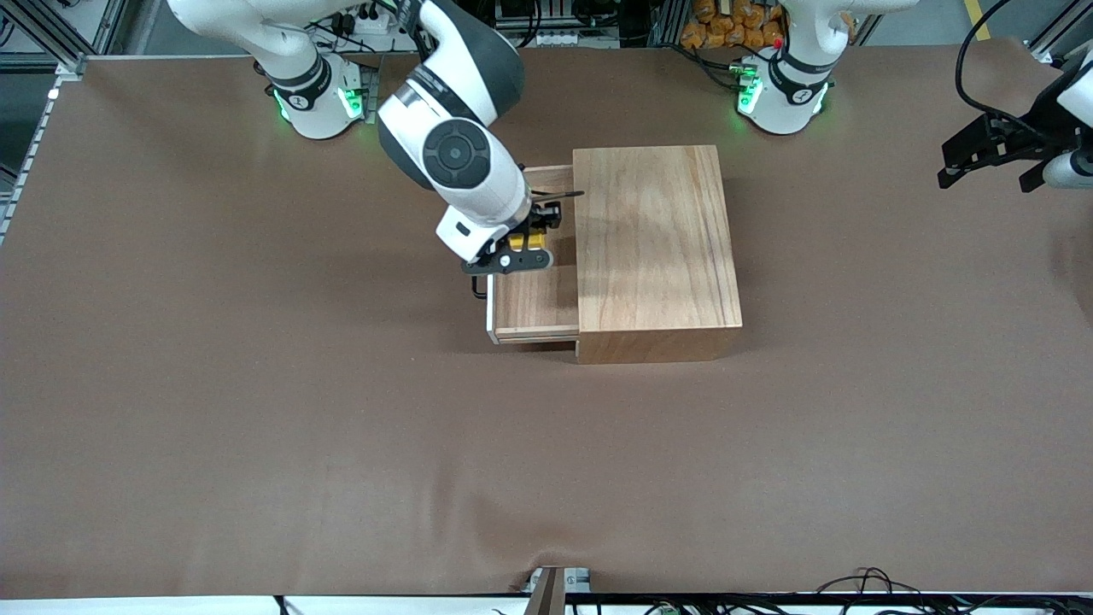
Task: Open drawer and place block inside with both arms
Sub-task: 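Carry the yellow cube with the right gripper over the open drawer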
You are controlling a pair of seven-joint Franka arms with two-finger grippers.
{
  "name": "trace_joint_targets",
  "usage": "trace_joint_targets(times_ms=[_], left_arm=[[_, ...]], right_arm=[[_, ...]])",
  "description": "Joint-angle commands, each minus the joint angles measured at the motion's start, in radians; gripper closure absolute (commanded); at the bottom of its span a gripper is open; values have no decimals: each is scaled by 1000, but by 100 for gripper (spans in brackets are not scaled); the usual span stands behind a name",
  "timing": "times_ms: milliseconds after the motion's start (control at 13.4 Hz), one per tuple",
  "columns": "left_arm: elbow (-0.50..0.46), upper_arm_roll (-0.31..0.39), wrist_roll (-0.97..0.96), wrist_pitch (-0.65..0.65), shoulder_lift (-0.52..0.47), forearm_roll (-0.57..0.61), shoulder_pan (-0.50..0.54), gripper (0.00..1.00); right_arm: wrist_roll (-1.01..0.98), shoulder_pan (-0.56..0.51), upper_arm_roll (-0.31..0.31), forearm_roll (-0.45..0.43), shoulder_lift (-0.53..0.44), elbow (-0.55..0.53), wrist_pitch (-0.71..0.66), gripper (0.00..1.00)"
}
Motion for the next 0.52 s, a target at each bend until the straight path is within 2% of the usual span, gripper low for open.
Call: trace_joint_targets(times_ms=[0,223,298,372,446], left_arm=[[-27,-5,19,9,-26,-20,9,0],[-30,-5,21,12,-23,-20,9,0],[-36,-5,21,13,-24,-20,11,0],[-36,-5,19,13,-24,-20,11,0],[-36,-5,19,13,-24,-20,11,0]], right_arm=[[28,9,3,-43,13,-36,44,100],[44,11,3,-45,28,-57,81,100],[75,11,3,-45,40,-51,82,60],[113,11,3,-45,45,-44,82,1],[124,9,4,-39,45,-36,81,0]])
